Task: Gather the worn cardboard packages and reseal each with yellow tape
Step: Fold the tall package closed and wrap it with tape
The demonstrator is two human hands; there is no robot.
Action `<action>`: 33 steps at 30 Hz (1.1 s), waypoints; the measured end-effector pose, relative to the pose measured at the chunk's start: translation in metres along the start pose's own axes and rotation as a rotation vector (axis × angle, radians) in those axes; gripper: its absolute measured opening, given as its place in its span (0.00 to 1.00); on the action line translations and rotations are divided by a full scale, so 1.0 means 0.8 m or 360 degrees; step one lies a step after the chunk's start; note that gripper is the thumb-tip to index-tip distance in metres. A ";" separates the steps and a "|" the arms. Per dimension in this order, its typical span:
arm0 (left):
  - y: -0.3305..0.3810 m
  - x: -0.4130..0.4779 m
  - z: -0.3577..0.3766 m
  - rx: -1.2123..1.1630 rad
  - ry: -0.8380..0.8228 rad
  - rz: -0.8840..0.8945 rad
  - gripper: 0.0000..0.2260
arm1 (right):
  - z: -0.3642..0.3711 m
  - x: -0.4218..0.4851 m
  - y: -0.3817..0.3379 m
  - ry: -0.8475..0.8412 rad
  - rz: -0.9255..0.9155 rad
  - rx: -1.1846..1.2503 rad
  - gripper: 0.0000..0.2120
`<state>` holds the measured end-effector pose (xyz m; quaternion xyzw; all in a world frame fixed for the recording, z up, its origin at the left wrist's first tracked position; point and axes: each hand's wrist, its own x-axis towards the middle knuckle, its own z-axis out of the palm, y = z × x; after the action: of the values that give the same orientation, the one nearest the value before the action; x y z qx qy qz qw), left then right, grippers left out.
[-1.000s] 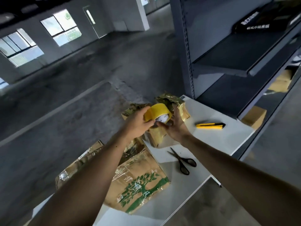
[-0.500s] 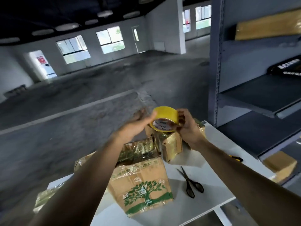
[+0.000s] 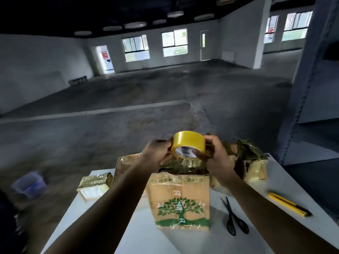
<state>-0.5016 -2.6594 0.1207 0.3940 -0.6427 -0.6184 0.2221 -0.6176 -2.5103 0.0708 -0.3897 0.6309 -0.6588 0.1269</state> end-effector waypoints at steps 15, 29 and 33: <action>0.011 0.020 -0.086 0.0078 -0.0123 0.0110 0.17 | 0.084 0.003 -0.033 0.0079 -0.0071 -0.0338 0.21; -0.015 0.069 -0.112 -0.0153 -0.0279 0.0118 0.12 | 0.140 -0.006 -0.045 0.0019 0.0002 -0.0856 0.19; -0.022 0.077 -0.114 -0.0200 -0.0420 0.0112 0.13 | 0.137 -0.006 -0.036 0.0035 -0.0045 -0.0908 0.18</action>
<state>-0.4634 -2.7626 0.1039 0.2719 -0.6397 -0.6956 0.1814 -0.5311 -2.5822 0.0850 -0.4112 0.7866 -0.4605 -0.0040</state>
